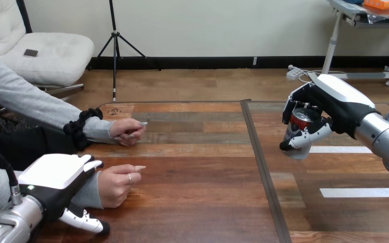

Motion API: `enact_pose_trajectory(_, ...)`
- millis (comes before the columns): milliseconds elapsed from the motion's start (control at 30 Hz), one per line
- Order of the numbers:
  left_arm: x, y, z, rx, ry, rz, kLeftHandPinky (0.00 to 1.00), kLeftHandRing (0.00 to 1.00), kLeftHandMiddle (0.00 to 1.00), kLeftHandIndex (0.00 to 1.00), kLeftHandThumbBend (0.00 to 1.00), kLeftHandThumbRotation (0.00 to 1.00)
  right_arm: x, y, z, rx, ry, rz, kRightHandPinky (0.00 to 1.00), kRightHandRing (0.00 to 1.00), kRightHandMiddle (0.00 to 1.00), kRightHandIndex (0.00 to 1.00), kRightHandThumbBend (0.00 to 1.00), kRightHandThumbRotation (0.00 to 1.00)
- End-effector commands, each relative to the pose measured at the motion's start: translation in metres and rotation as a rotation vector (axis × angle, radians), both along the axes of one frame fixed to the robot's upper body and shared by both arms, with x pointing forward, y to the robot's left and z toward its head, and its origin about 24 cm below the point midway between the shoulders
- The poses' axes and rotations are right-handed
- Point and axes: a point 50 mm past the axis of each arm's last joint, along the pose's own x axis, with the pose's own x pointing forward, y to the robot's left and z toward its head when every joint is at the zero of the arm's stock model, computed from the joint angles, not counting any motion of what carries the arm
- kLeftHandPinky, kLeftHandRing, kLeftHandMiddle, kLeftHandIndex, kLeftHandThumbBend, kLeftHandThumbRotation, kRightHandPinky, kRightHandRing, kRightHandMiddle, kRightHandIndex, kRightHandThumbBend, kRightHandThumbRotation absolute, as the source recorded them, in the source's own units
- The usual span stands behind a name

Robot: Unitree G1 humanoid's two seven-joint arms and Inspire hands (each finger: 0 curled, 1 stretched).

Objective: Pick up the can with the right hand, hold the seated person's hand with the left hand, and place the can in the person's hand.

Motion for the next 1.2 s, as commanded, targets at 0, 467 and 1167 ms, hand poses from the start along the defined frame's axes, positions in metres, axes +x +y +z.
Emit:
enact_pose_trajectory(0,0.0147,0.0016,0.0185,0.018,-0.082,-0.009,0.87,0.96,0.97,0.93,1.00,0.54,0.0072,-0.0042,0.0307,0.037,-0.111,-0.006,0.35,0.38,0.42,0.42,0.77,0.00)
enact_pose_trajectory(467,0.0147,0.0048,0.0143,0.029,-0.051,0.003,0.87,0.97,0.98,0.93,1.00,0.52,0.0070,-0.0047,0.0305,0.034,-0.106,-0.007,0.35,0.39,0.42,0.42,0.76,0.00)
enact_pose_trajectory(1167,0.0154,0.0096,0.0101,0.086,-0.050,0.026,0.81,0.89,0.90,0.87,1.00,0.41,0.0073,-0.0058,0.0297,0.039,-0.099,-0.020,0.35,0.39,0.42,0.43,0.76,0.00)
